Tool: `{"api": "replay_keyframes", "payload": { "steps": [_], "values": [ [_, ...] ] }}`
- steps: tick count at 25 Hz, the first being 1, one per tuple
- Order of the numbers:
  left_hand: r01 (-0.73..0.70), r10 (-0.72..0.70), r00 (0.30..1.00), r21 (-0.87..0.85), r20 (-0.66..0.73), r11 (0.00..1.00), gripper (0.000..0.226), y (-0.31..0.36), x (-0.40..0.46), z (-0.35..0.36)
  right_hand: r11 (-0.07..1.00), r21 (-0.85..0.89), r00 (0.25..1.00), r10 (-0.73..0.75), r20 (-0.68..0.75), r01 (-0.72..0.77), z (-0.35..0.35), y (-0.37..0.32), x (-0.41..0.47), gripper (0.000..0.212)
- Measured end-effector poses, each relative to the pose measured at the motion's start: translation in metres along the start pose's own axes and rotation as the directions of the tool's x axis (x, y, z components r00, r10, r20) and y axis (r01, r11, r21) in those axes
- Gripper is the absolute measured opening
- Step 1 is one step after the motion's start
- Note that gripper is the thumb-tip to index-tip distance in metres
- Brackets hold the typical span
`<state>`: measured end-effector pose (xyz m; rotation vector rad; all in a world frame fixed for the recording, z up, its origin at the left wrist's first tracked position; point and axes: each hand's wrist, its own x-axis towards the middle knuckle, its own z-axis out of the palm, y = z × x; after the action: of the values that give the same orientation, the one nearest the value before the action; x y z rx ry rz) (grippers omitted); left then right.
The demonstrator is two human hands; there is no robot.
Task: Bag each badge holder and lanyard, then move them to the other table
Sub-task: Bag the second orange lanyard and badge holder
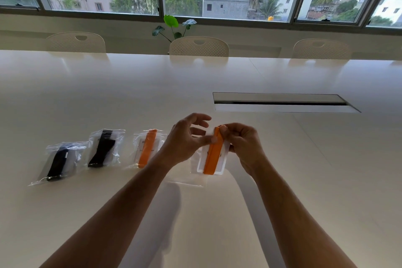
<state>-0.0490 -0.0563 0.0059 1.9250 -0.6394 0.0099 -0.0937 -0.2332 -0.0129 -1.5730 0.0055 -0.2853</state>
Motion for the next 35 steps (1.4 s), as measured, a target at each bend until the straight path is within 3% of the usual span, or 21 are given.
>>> {"api": "replay_keyframes", "payload": {
  "steps": [2,4,6,9,11,18,22,27,31,35],
  "values": [
    [0.000,0.001,0.999,0.043,-0.038,0.999,0.035,-0.007,0.003,-0.006,1.000,-0.016,0.997,0.015,-0.079,-0.016,-0.006,-0.001,0.001,0.012],
    [-0.019,0.035,0.999,0.346,-0.039,0.938,0.028,-0.022,0.007,-0.014,1.000,-0.010,0.989,0.021,-0.148,-0.022,-0.013,-0.001,0.002,0.010],
    [-0.014,-0.062,0.994,0.644,0.095,0.765,0.036,-0.035,0.009,-0.017,1.000,-0.010,0.980,0.020,-0.196,-0.022,-0.016,-0.001,0.002,0.010],
    [-0.053,-0.227,0.951,0.832,0.211,0.553,0.038,-0.047,0.008,-0.013,1.000,-0.008,0.970,0.020,-0.241,-0.022,-0.018,0.001,0.001,0.009],
    [-0.044,-0.197,0.965,0.844,0.175,0.535,0.033,-0.050,0.007,-0.010,0.999,0.009,0.962,0.033,-0.270,-0.032,-0.019,0.003,0.001,0.009],
    [0.074,-0.166,0.985,0.777,0.040,0.625,0.015,-0.052,0.005,-0.005,0.996,0.066,0.942,0.073,-0.326,-0.054,-0.022,0.006,-0.002,0.012],
    [0.172,-0.174,0.983,0.662,-0.063,0.730,0.009,-0.046,0.001,-0.006,0.995,0.072,0.925,0.095,-0.368,-0.073,-0.021,0.010,-0.004,0.013],
    [0.268,-0.200,0.963,0.596,-0.179,0.757,0.009,-0.033,0.002,-0.019,0.954,0.069,0.883,0.295,-0.366,-0.291,-0.024,0.020,-0.002,0.010],
    [0.324,-0.220,0.944,0.560,-0.246,0.763,0.013,-0.026,-0.001,-0.027,0.917,-0.093,0.873,0.333,-0.358,-0.388,-0.028,0.025,-0.001,0.011],
    [0.352,-0.244,0.930,0.481,-0.274,0.803,0.020,-0.022,-0.001,-0.029,0.842,-0.373,0.898,0.255,-0.359,-0.389,-0.027,0.027,0.001,0.016]
  ]
}}
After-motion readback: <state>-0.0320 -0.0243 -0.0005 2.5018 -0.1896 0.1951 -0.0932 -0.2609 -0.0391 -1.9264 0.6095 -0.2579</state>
